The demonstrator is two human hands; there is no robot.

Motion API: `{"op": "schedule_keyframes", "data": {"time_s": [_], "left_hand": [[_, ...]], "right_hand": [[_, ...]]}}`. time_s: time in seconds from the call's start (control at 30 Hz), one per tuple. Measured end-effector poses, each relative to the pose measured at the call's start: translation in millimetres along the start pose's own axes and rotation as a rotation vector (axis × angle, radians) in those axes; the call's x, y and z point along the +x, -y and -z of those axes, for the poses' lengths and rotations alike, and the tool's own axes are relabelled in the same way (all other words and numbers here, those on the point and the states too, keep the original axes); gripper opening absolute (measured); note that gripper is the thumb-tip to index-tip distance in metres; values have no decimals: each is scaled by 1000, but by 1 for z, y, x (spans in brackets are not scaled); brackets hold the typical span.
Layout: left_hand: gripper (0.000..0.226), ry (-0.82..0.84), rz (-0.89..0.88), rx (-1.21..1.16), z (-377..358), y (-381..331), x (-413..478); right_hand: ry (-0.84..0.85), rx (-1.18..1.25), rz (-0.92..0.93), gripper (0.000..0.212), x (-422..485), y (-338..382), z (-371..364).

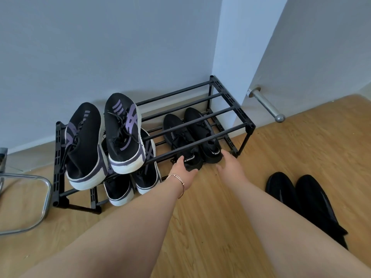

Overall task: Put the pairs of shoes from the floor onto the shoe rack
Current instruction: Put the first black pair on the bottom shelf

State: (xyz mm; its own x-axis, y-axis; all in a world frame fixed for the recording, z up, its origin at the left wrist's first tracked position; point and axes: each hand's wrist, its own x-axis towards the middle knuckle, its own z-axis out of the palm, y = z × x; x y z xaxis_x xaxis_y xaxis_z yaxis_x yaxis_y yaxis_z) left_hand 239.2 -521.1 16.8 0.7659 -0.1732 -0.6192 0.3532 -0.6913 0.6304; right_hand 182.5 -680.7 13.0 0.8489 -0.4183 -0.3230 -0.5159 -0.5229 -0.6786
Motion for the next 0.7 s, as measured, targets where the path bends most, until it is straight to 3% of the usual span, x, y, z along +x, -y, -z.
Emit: {"op": "schedule_keyframes", "data": {"time_s": [0.2,0.43,0.7], "left_hand": [[80,22,-171,346,-8,-8,-27],[89,-81,-346,917,-5,-9,-73],[84,-169,-490,989,28,-44,-145]], "right_hand": [[-76,-263,63,62,-31,7,14],[-165,-776,130,61,-80,14,40],[-151,-803,21,59,-162,61,110]]}}
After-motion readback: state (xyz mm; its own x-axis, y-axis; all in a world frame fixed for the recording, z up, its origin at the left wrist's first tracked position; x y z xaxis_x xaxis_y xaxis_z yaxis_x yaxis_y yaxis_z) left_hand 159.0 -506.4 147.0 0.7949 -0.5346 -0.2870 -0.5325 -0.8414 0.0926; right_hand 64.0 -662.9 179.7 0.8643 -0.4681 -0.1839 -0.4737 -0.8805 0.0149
